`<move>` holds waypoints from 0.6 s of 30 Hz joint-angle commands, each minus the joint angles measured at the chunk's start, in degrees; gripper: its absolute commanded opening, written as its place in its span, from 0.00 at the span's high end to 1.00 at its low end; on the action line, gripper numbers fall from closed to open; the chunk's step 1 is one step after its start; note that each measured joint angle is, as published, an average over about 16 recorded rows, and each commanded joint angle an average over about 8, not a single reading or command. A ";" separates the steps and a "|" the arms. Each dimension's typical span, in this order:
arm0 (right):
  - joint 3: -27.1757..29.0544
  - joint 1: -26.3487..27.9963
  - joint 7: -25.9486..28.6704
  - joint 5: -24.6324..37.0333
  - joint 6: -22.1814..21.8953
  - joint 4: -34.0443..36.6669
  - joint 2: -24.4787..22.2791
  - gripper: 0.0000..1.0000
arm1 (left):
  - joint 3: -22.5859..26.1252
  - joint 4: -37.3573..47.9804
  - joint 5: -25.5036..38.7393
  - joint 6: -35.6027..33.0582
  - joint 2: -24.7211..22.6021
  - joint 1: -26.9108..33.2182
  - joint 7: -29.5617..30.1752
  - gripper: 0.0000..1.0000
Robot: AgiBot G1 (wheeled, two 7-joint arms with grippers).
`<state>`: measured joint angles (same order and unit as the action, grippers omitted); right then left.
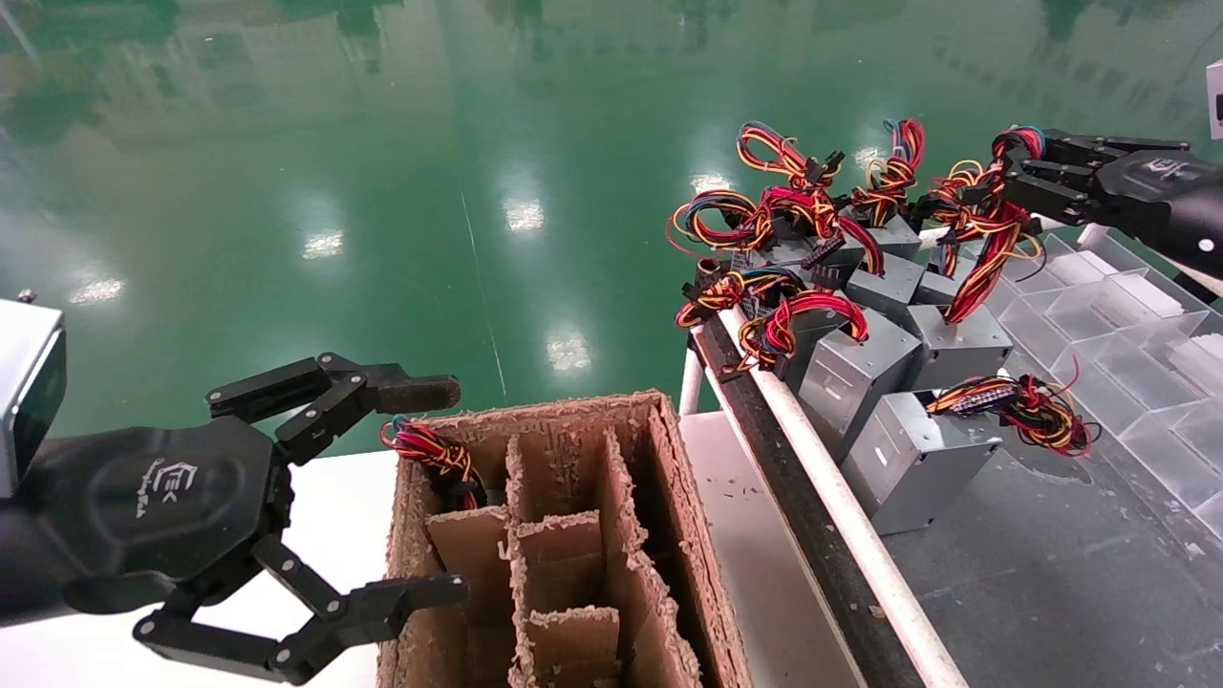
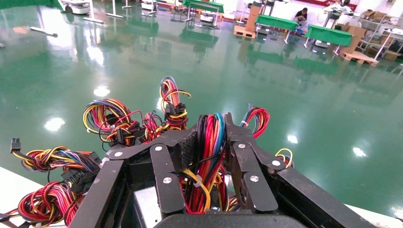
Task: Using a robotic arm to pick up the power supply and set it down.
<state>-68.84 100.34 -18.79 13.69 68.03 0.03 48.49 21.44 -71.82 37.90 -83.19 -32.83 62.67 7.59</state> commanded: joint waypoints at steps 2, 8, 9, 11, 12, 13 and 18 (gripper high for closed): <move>-0.02 -0.05 0.11 0.03 0.17 -0.03 -0.12 0.00 | 0.00 0.00 0.00 0.00 0.00 0.00 0.00 0.00; -0.24 -0.06 0.38 0.34 0.98 -0.06 -0.89 0.00 | 0.00 0.00 0.00 0.00 0.00 0.00 0.00 0.00; -0.30 -0.11 0.47 0.44 1.13 -0.04 -1.05 0.00 | 0.00 0.00 0.00 0.00 0.00 0.00 0.00 0.00; -0.44 -0.26 0.71 0.64 1.40 0.02 -1.36 0.00 | 0.00 0.00 0.00 0.00 0.00 0.00 0.00 0.00; -0.52 -0.39 0.91 0.75 1.50 0.09 -1.51 0.00 | 0.00 0.00 0.00 0.00 0.00 0.00 0.00 0.00; -0.59 -0.52 1.17 0.85 1.59 0.16 -1.66 0.00 | 0.00 0.00 0.00 0.00 0.00 0.00 0.00 0.00; -0.97 -1.28 2.86 1.41 1.99 0.49 -2.42 0.00 | 0.00 0.00 0.00 0.00 0.00 0.00 0.00 0.00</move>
<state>-69.81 99.09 -16.00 15.10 70.23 0.36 46.02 21.44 -71.82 37.90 -83.19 -32.83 62.67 7.59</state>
